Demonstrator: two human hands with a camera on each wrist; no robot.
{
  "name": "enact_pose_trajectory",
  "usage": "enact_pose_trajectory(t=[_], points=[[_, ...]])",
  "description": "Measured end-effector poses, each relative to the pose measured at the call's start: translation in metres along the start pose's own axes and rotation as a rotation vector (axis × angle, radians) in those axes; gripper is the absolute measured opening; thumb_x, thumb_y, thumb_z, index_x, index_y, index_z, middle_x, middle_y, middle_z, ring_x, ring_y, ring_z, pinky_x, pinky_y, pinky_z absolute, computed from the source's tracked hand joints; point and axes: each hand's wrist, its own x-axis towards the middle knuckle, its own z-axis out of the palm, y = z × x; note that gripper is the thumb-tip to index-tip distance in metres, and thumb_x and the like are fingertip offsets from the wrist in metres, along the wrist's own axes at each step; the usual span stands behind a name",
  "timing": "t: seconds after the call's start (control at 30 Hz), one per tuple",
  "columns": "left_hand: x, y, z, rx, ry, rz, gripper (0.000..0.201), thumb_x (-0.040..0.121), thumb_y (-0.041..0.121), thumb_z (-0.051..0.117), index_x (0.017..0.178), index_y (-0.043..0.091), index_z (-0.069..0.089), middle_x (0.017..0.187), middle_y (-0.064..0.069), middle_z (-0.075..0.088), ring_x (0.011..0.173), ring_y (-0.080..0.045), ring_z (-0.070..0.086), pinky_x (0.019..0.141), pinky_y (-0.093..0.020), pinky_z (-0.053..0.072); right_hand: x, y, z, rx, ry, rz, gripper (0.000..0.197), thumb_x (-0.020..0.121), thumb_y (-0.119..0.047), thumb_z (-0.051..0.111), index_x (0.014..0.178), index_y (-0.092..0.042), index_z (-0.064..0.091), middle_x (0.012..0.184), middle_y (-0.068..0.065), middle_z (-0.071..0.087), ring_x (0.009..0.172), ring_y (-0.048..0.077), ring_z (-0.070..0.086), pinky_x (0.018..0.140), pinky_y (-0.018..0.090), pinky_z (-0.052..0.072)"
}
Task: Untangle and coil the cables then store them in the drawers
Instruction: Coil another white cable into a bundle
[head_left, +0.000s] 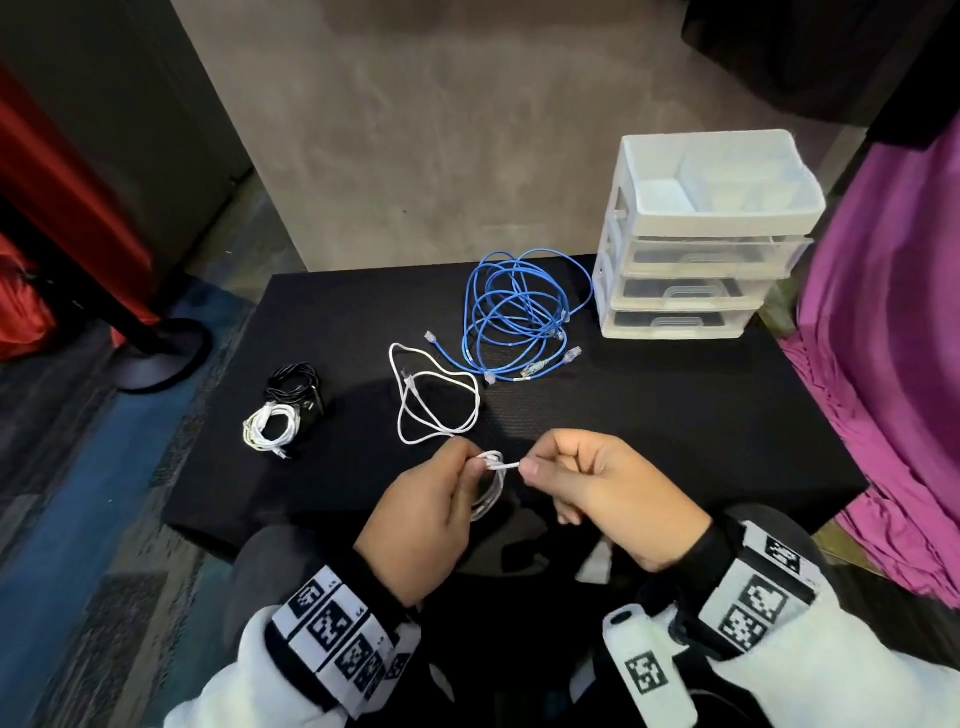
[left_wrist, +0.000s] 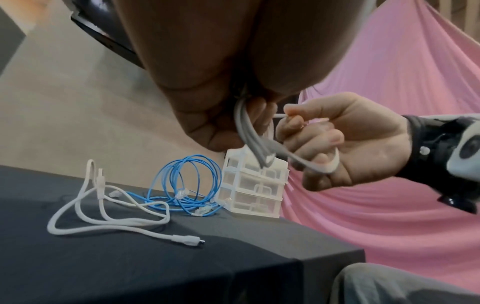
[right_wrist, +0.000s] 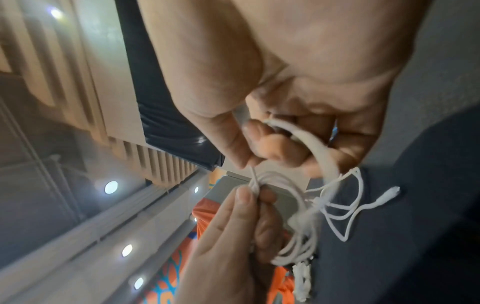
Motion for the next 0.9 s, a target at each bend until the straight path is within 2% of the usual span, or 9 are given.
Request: enact_pose_trajectory(t=[0.1, 0.17, 0.23, 0.33, 0.4, 0.47, 0.6, 0.73, 0.9], points=[[-0.002, -0.006, 0.0, -0.174, 0.004, -0.095, 0.029, 0.104, 0.041, 0.04, 0.088, 0.023, 0.055, 0.064, 0.012, 0.056, 0.056, -0.006, 0.048, 0.057, -0.023, 0.04, 0.0, 0.005, -0.011, -0.398, 0.023, -0.163, 0.01, 0.097, -0.026, 0.07, 0.088, -0.022, 0.073, 0.064, -0.005, 0.052, 0.062, 0.008, 0.046, 0.067, 0.021, 0.039], [-0.005, 0.001, 0.002, -0.446, -0.054, -0.193, 0.03, 0.107, 0.031, 0.041, 0.087, 0.015, 0.056, 0.059, 0.008, 0.045, 0.054, -0.009, 0.037, 0.053, -0.024, 0.033, 0.004, 0.013, -0.014, -0.67, 0.129, -0.287, 0.008, 0.094, -0.036, 0.07, 0.09, -0.03, 0.075, 0.075, -0.01, 0.059, 0.078, 0.01, 0.052, 0.08, 0.025, 0.041], [-0.008, 0.011, 0.003, -0.637, -0.077, -0.286, 0.032, 0.11, 0.025, 0.039, 0.089, 0.008, 0.055, 0.06, 0.004, 0.042, 0.056, -0.011, 0.034, 0.053, -0.023, 0.033, 0.006, 0.019, -0.01, -0.746, 0.262, -0.316, 0.009, 0.091, -0.041, 0.07, 0.088, -0.034, 0.075, 0.079, -0.01, 0.058, 0.081, 0.011, 0.055, 0.083, 0.031, 0.045], [-0.008, 0.023, 0.006, -0.753, -0.04, -0.311, 0.031, 0.109, 0.023, 0.037, 0.09, 0.007, 0.055, 0.062, 0.001, 0.046, 0.058, -0.011, 0.038, 0.056, -0.019, 0.037, 0.005, 0.024, 0.008, -0.416, 0.328, -0.214, 0.009, 0.095, -0.028, 0.069, 0.094, -0.027, 0.078, 0.084, -0.004, 0.073, 0.082, 0.014, 0.069, 0.086, 0.042, 0.055], [-0.007, 0.028, 0.009, -0.762, 0.017, -0.281, 0.033, 0.108, 0.025, 0.038, 0.087, 0.005, 0.054, 0.064, 0.0, 0.047, 0.06, -0.012, 0.04, 0.058, -0.02, 0.039, -0.001, 0.021, 0.024, -0.021, 0.197, -0.106, 0.021, 0.1, -0.031, 0.063, 0.103, -0.018, 0.079, 0.095, 0.008, 0.078, 0.095, 0.03, 0.074, 0.097, 0.051, 0.055], [-0.006, 0.03, 0.013, -0.755, 0.072, -0.252, 0.037, 0.108, 0.025, 0.038, 0.085, 0.0, 0.051, 0.065, -0.001, 0.047, 0.061, -0.013, 0.041, 0.059, -0.022, 0.041, -0.008, 0.015, 0.037, 0.277, 0.067, -0.061, 0.024, 0.099, -0.028, 0.066, 0.109, -0.009, 0.077, 0.1, 0.016, 0.077, 0.098, 0.033, 0.072, 0.101, 0.048, 0.054], [-0.007, 0.033, 0.018, -0.706, 0.141, -0.186, 0.039, 0.107, 0.029, 0.039, 0.089, -0.001, 0.055, 0.067, 0.001, 0.051, 0.063, -0.012, 0.046, 0.061, -0.024, 0.045, -0.009, 0.012, 0.042, 0.459, 0.107, 0.038, 0.019, 0.092, -0.008, 0.069, 0.108, -0.003, 0.077, 0.095, 0.02, 0.074, 0.092, 0.031, 0.064, 0.095, 0.045, 0.051], [-0.008, 0.028, 0.029, -0.587, 0.178, -0.155, 0.027, 0.104, 0.031, 0.042, 0.096, 0.014, 0.061, 0.077, 0.004, 0.066, 0.071, -0.009, 0.06, 0.07, -0.026, 0.052, -0.005, 0.012, 0.037, 0.445, 0.182, 0.167, 0.017, 0.093, -0.002, 0.067, 0.1, -0.009, 0.081, 0.09, 0.015, 0.069, 0.089, 0.03, 0.049, 0.068, 0.032, 0.038], [-0.008, 0.021, 0.033, -0.523, 0.216, -0.171, 0.027, 0.104, 0.038, 0.041, 0.096, 0.021, 0.061, 0.086, 0.001, 0.072, 0.074, -0.014, 0.067, 0.071, -0.033, 0.056, -0.006, 0.013, 0.04, 0.51, 0.178, 0.165, 0.019, 0.092, -0.003, 0.069, 0.105, -0.01, 0.08, 0.094, 0.019, 0.065, 0.09, 0.031, 0.042, 0.066, 0.031, 0.032]])
